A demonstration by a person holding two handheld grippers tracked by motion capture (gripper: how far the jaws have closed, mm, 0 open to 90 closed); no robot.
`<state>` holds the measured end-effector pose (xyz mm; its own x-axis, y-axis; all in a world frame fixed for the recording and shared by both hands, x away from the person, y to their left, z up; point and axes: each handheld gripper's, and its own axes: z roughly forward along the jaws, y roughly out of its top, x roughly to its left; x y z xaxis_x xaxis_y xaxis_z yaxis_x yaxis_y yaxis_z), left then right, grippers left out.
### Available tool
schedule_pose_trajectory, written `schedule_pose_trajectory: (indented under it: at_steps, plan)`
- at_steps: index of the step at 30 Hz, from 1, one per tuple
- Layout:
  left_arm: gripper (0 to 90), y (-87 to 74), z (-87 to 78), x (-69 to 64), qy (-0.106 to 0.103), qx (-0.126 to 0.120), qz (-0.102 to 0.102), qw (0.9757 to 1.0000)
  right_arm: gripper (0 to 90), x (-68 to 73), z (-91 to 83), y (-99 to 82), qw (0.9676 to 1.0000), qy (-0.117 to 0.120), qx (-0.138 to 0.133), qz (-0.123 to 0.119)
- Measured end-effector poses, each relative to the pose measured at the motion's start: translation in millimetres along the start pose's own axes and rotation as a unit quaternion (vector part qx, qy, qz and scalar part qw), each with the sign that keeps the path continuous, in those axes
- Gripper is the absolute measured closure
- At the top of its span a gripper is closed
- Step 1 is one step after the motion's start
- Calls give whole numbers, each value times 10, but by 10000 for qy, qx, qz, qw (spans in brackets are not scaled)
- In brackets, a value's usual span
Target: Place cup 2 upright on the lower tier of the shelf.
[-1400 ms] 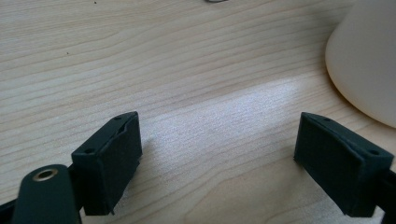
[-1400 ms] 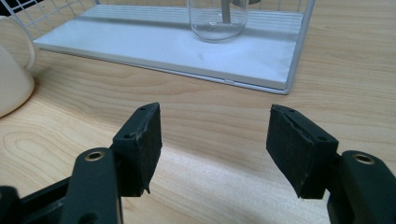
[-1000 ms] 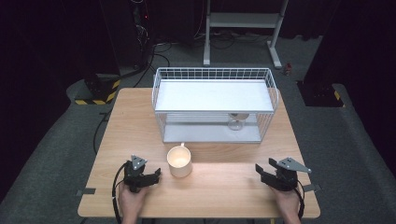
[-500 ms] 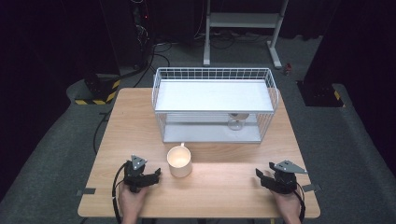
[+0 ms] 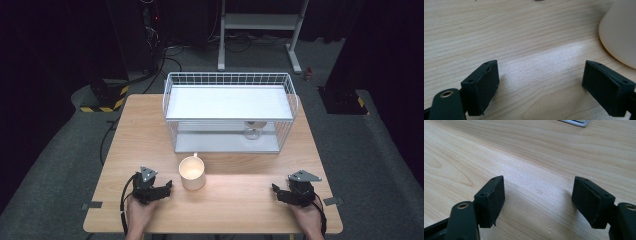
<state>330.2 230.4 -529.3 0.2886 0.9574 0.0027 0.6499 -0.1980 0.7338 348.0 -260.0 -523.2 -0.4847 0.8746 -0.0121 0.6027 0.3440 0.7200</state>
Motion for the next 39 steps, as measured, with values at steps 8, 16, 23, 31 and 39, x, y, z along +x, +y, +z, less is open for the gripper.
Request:
schedule_pose_trajectory:
  at_steps: [8, 16, 23, 31, 39]
  plan:
    - [122, -4, -39, -28, -133, 82, 83, 9998, 216, -3, 16, 10, 10000, -72, 30, 57]
    - [108, -33, -167, -114, -328, -71, 94, 9994, 214, -2, 16, 10, 9999, -77, 32, 65]
    - [87, -66, -285, -184, -584, -143, 96, 9981, 213, 0, 18, 13, 9999, -78, 34, 73]
    - [56, -68, -408, -292, -886, -291, 25, 9956, 213, -1, 17, 12, 9999, -81, 39, 68]
    - [23, -14, -393, -480, -883, -334, 380, 9948, 214, -2, 17, 11, 9999, -84, 36, 59]
